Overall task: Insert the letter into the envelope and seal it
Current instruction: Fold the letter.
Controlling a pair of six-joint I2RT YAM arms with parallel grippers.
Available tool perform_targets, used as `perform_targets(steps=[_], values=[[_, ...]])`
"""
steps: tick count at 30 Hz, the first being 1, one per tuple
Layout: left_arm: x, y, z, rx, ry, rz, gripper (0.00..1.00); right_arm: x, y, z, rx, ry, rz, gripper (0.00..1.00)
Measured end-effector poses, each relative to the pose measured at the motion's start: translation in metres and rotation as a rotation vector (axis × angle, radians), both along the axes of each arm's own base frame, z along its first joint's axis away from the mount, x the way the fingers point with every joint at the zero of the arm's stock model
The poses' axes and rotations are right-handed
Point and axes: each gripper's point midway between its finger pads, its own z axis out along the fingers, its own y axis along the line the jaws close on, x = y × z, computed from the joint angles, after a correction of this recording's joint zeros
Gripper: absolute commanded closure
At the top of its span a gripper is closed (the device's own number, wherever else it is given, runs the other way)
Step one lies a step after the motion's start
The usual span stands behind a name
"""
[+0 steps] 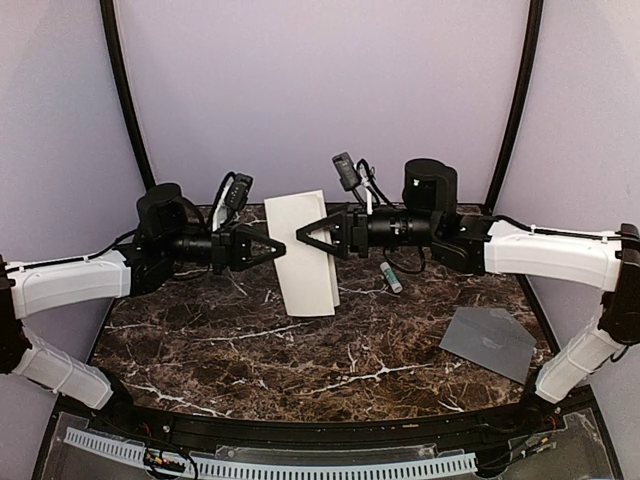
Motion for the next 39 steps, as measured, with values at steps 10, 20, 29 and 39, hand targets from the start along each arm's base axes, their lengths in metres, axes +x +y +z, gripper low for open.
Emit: perform_targets(steps=[10,20,29,39], values=[[-0.008,-0.005,0.000,0.030,0.002,-0.041,1.00,-0.010,0.008,0.017,0.082,0.004,0.092,0.66],[-0.011,-0.006,-0.007,0.059,0.000,-0.050,0.75,-0.009,0.011,0.022,0.117,0.021,0.101,1.00],[-0.014,-0.007,-0.003,0.045,0.007,-0.071,0.57,-0.002,0.002,0.028,0.157,-0.001,0.022,1.00],[-0.030,-0.016,-0.012,0.024,0.081,-0.125,0.68,-0.002,-0.013,0.060,0.246,-0.064,-0.041,1.00]])
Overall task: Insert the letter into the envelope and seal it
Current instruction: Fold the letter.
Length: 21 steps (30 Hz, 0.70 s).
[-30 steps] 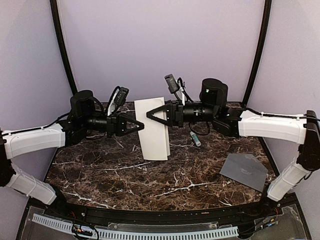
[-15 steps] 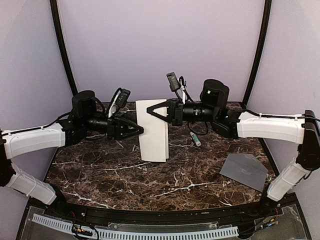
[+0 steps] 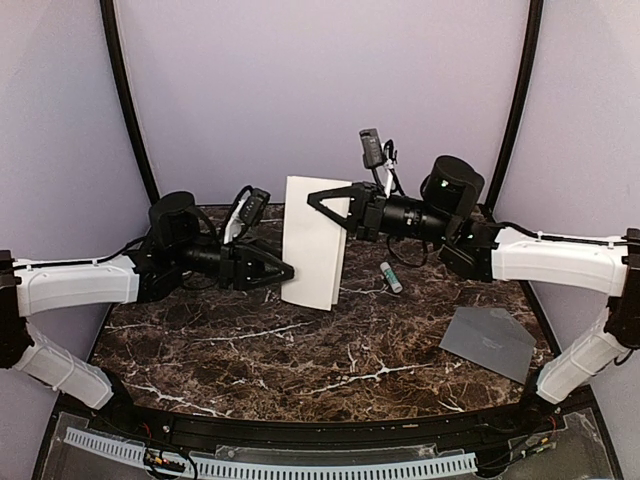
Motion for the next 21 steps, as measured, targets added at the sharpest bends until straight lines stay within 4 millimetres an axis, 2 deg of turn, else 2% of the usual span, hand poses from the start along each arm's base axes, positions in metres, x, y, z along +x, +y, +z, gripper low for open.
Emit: perform_targets(steps=[5,9,10,12,13,17,21], values=[[-0.007,-0.006,-0.003,0.004,0.023,-0.028,0.83,0.004,-0.001,-0.001,0.001,0.005,-0.024,1.00],[-0.008,-0.006,-0.006,0.007,0.031,-0.029,0.99,0.004,-0.005,-0.004,-0.001,0.011,-0.044,1.00],[-0.008,-0.006,-0.006,0.007,0.032,-0.030,1.00,0.004,-0.007,-0.003,0.000,0.010,-0.049,1.00],[-0.008,-0.006,-0.007,0.006,0.030,-0.026,0.99,0.003,-0.010,-0.002,0.003,0.009,-0.054,1.00],[-0.008,-0.006,-0.006,0.005,0.030,-0.027,0.92,0.002,-0.011,-0.001,0.005,0.007,-0.059,1.00],[-0.008,-0.006,-0.007,0.006,0.035,-0.028,0.76,0.003,-0.013,0.001,0.009,0.001,-0.072,1.00],[-0.009,-0.005,-0.011,0.014,0.047,-0.028,0.71,0.004,-0.017,0.007,0.020,-0.013,-0.094,1.00]])
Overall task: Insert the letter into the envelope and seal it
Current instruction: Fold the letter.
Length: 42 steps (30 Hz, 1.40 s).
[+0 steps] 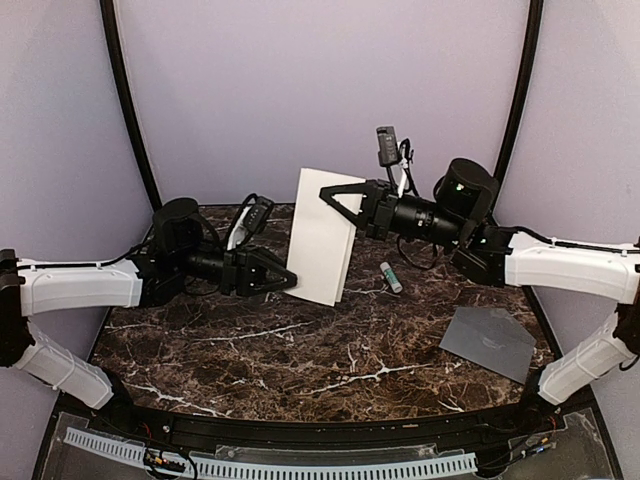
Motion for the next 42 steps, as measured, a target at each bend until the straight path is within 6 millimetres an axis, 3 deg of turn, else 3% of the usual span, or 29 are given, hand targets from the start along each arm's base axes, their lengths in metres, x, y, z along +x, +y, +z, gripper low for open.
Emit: perform_targets(steps=[11,14,16,17,19,21,24,29,33,42], values=[[-0.002,0.001,-0.010,0.020,0.028,-0.001,1.00,0.002,-0.006,0.006,0.011,-0.012,-0.028,1.00],[-0.002,0.001,-0.010,0.020,0.028,0.000,0.99,0.002,-0.006,0.005,0.010,-0.011,-0.031,1.00],[-0.002,0.001,-0.010,0.020,0.029,0.001,0.80,0.003,-0.006,0.005,0.010,-0.011,-0.032,1.00],[-0.002,0.001,-0.010,0.019,0.024,0.001,0.60,0.003,-0.006,0.005,0.010,-0.011,-0.032,1.00],[-0.001,0.001,-0.010,0.020,0.023,0.003,0.37,0.003,-0.007,0.005,0.010,-0.011,-0.032,1.00],[0.000,0.001,-0.012,0.027,0.018,0.013,0.25,0.003,-0.007,0.004,0.008,-0.010,-0.031,1.00],[0.008,-0.002,-0.009,0.034,-0.014,0.049,0.19,0.002,-0.006,0.003,0.002,-0.007,-0.021,1.00],[0.030,-0.010,0.034,-0.031,-0.134,0.126,0.19,-0.001,-0.003,-0.005,-0.025,0.010,0.001,1.00],[0.042,-0.015,0.056,-0.081,-0.200,0.170,0.34,-0.002,-0.002,-0.012,-0.048,0.026,0.013,1.00],[0.053,-0.025,0.044,-0.085,-0.162,0.171,0.84,-0.002,-0.002,-0.017,-0.057,0.032,0.014,1.00]])
